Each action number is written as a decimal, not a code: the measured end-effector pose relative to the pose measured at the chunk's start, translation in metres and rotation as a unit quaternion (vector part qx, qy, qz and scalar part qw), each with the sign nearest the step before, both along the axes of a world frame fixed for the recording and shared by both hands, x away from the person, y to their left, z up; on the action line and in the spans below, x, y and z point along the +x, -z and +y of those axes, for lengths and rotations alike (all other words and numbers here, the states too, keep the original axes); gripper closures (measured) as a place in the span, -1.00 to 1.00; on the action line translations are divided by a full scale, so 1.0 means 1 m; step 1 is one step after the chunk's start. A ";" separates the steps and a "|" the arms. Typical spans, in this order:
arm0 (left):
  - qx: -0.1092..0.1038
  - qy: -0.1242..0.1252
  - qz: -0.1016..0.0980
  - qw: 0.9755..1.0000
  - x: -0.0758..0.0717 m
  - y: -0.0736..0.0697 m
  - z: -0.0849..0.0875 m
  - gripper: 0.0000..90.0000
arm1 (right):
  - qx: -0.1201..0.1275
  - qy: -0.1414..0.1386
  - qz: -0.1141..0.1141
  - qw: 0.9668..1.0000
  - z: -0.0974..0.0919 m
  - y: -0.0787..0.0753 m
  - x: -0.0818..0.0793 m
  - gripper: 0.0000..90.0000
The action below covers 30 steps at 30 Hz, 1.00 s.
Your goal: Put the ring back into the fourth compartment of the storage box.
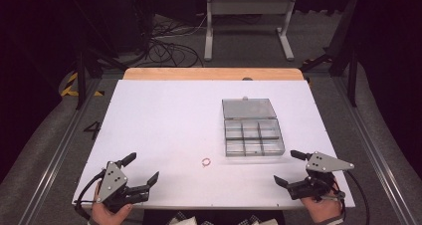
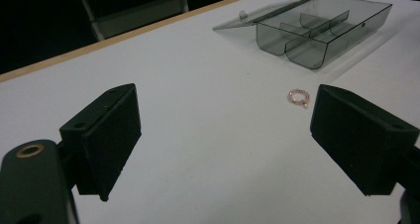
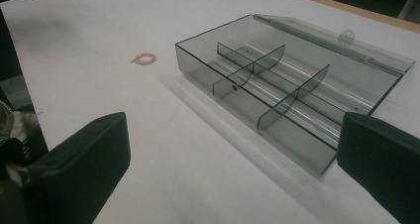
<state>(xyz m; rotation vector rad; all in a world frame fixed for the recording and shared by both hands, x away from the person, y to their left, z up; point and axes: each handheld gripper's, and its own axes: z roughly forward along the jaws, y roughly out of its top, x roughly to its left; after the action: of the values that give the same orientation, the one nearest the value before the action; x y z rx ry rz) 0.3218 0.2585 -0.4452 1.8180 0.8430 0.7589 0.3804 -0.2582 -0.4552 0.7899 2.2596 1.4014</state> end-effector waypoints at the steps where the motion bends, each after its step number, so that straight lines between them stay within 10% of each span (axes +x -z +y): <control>1: 0.000 0.000 0.000 1.000 0.000 0.000 0.000 -0.71 | 0.000 -0.001 0.000 1.000 0.000 0.000 0.000 -0.98; 30: 0.013 0.002 -0.002 1.000 0.000 0.001 -0.001 -0.70 | -0.014 -0.011 0.007 1.000 0.011 -0.005 0.001 -0.92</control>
<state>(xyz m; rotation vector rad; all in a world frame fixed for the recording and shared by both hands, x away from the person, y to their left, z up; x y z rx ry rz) 0.3213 0.2571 -0.4463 1.8391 0.8290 0.7736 0.3809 -0.2475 -0.4499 0.7717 2.3000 1.3753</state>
